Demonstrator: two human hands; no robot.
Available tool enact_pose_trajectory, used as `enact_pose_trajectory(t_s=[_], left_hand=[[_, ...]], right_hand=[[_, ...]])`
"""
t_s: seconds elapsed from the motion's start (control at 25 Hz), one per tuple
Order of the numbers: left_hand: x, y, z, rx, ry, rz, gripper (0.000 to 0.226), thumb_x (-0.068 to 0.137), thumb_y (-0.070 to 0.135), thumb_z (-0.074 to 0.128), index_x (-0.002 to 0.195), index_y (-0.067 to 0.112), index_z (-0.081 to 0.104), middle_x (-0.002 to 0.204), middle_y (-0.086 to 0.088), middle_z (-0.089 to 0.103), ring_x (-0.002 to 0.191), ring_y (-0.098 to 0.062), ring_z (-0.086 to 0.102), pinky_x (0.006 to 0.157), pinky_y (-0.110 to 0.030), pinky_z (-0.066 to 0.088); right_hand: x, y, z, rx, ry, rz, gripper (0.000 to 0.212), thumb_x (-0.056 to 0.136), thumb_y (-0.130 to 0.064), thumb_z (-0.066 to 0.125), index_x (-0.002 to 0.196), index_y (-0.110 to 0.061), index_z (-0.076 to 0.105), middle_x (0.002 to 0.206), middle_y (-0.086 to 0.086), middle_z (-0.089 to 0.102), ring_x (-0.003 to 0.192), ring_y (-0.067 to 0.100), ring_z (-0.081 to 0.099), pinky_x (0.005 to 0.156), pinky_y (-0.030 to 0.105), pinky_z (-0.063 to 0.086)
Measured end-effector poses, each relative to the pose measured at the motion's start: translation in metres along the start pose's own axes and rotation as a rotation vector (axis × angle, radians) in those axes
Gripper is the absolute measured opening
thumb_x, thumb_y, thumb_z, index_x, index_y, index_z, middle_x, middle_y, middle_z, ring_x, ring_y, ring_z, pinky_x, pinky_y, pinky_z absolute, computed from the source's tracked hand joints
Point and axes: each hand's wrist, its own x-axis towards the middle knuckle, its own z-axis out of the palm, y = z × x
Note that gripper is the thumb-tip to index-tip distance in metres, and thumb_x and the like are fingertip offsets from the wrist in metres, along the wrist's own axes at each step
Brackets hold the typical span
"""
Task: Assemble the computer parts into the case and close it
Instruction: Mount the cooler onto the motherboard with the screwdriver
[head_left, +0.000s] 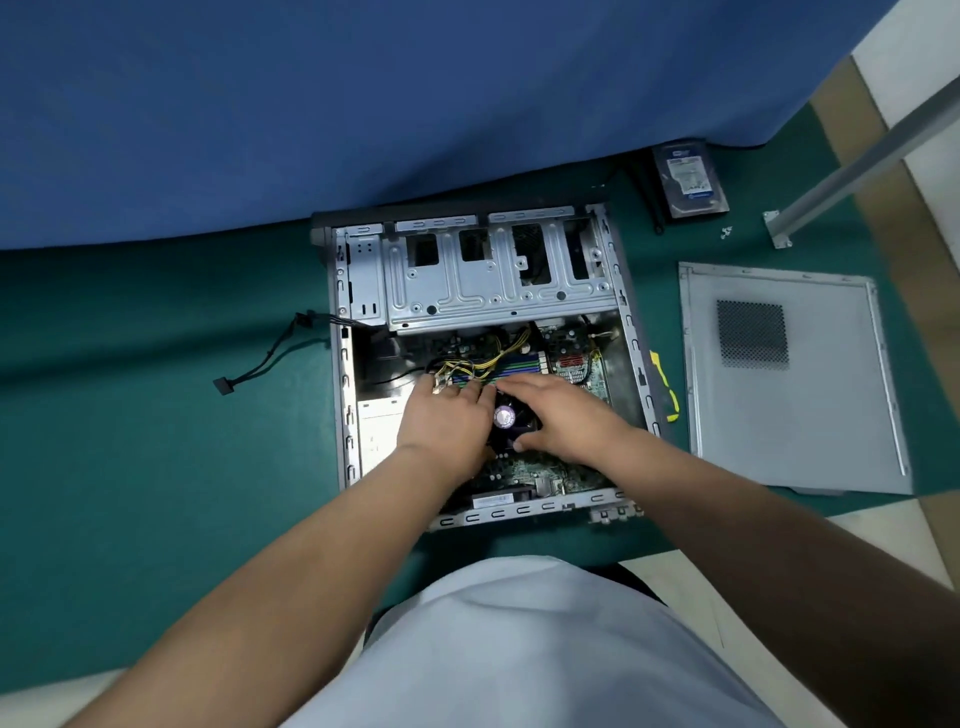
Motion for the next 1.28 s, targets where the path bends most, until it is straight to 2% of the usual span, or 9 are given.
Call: enact_pose_trajectory(t_s=[0.12, 0.28, 0.6, 0.76, 0.8, 0.88, 0.96, 1.16, 1.28], left_hand=[[0.002, 0.008, 0.001, 0.036, 0.012, -0.037, 0.086, 0.094, 0.057, 0.062, 0.160, 0.016, 0.026, 0.162, -0.004, 0.040, 0.141, -0.022, 0.048, 0.119, -0.048, 0.020], [0.001, 0.007, 0.003, 0.003, 0.014, -0.046, 0.087, 0.093, 0.061, 0.060, 0.160, 0.017, 0.026, 0.164, -0.002, 0.038, 0.149, -0.021, 0.039, 0.119, -0.047, 0.019], [0.004, 0.003, 0.004, 0.005, 0.017, -0.040, 0.088, 0.092, 0.066, 0.057, 0.160, 0.021, 0.025, 0.162, 0.002, 0.040, 0.152, -0.021, 0.032, 0.117, -0.044, 0.023], [0.001, 0.001, 0.006, 0.015, 0.028, -0.007, 0.085, 0.095, 0.066, 0.053, 0.161, 0.020, 0.025, 0.163, 0.000, 0.038, 0.153, -0.020, 0.030, 0.117, -0.043, 0.022], [0.000, -0.001, 0.007, 0.009, 0.041, 0.009, 0.081, 0.096, 0.066, 0.049, 0.160, 0.021, 0.028, 0.163, 0.000, 0.039, 0.153, -0.019, 0.031, 0.116, -0.042, 0.022], [-0.002, -0.008, 0.008, -0.049, 0.104, 0.017, 0.066, 0.099, 0.061, 0.045, 0.154, 0.026, 0.040, 0.155, 0.002, 0.051, 0.148, -0.018, 0.039, 0.114, -0.040, 0.025], [-0.002, -0.018, 0.004, -0.107, 0.152, -0.015, 0.051, 0.101, 0.055, 0.043, 0.144, 0.030, 0.052, 0.140, 0.006, 0.063, 0.139, -0.019, 0.049, 0.109, -0.040, 0.031], [0.021, -0.038, -0.016, -0.261, 0.049, -0.092, 0.046, 0.103, 0.032, 0.046, 0.149, 0.030, 0.049, 0.150, 0.001, 0.051, 0.132, -0.029, 0.053, 0.104, -0.045, 0.045], [0.034, -0.040, -0.025, -0.271, -0.062, -0.114, 0.043, 0.100, 0.015, 0.050, 0.140, 0.025, 0.058, 0.136, -0.005, 0.059, 0.121, -0.032, 0.059, 0.095, -0.046, 0.054]], right_hand=[[0.001, 0.001, 0.001, -0.010, 0.009, -0.005, 0.094, 0.083, -0.037, 0.083, 0.160, -0.029, 0.029, 0.164, -0.008, 0.033, 0.148, 0.021, 0.033, 0.122, 0.038, 0.029], [0.002, 0.001, 0.001, -0.035, 0.001, 0.023, 0.094, 0.082, -0.037, 0.083, 0.159, -0.030, 0.029, 0.163, -0.008, 0.036, 0.145, 0.024, 0.039, 0.118, 0.040, 0.035], [0.000, -0.003, 0.002, -0.066, -0.066, 0.013, 0.092, 0.092, -0.030, 0.073, 0.163, -0.027, 0.016, 0.171, -0.008, 0.010, 0.153, 0.023, 0.024, 0.124, 0.041, 0.027], [-0.015, -0.004, 0.001, -0.122, -0.064, -0.006, 0.088, 0.098, -0.039, 0.064, 0.164, -0.025, 0.007, 0.171, -0.007, -0.001, 0.155, 0.022, 0.019, 0.126, 0.041, 0.021], [-0.021, -0.001, -0.003, -0.124, -0.012, -0.008, 0.084, 0.099, -0.044, 0.061, 0.164, -0.024, 0.011, 0.171, -0.006, 0.003, 0.154, 0.021, 0.021, 0.124, 0.040, 0.021], [-0.033, 0.010, -0.015, -0.231, 0.191, -0.054, 0.064, 0.099, -0.047, 0.055, 0.157, -0.024, 0.037, 0.164, -0.003, 0.034, 0.147, 0.020, 0.035, 0.122, 0.041, 0.025], [-0.043, 0.026, -0.031, -0.448, 0.354, -0.098, 0.042, 0.098, -0.047, 0.053, 0.132, -0.026, 0.065, 0.137, -0.006, 0.063, 0.136, 0.018, 0.047, 0.120, 0.041, 0.023], [-0.045, 0.050, -0.034, -0.598, 0.316, -0.020, 0.039, 0.098, -0.051, 0.044, 0.105, -0.033, 0.078, 0.104, -0.015, 0.074, 0.129, 0.015, 0.051, 0.125, 0.044, 0.003], [-0.042, 0.053, -0.029, -0.566, 0.409, -0.021, 0.036, 0.096, -0.045, 0.045, 0.092, -0.033, 0.079, 0.086, -0.016, 0.073, 0.109, 0.013, 0.057, 0.125, 0.041, 0.005]])
